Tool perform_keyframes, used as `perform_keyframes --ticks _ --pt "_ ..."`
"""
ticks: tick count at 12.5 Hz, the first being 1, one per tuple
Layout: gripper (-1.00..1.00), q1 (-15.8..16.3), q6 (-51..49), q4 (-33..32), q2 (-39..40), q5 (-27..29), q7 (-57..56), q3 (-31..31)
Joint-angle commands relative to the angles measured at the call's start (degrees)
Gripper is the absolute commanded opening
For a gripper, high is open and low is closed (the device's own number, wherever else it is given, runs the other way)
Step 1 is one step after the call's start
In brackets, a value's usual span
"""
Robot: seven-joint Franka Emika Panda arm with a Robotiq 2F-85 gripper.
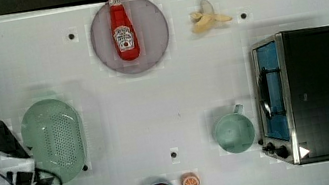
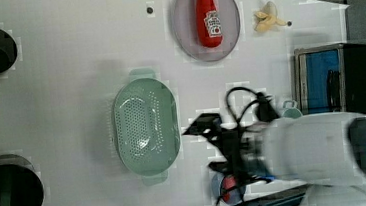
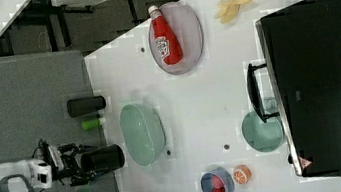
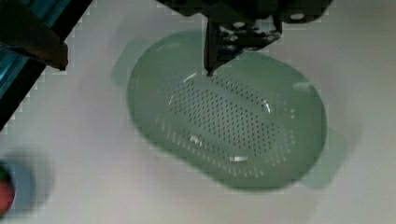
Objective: Drag strainer left to right.
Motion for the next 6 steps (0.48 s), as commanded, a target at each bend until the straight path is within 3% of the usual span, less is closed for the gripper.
perform_keyframes --ticks 1,6 --pt "1.0 -2.08 7.21 -0.68 2.93 -0.15 20.56 -0.22" --pt "1.0 -1.44 17.71 -1.88 16.41 -7.6 28.97 -0.53"
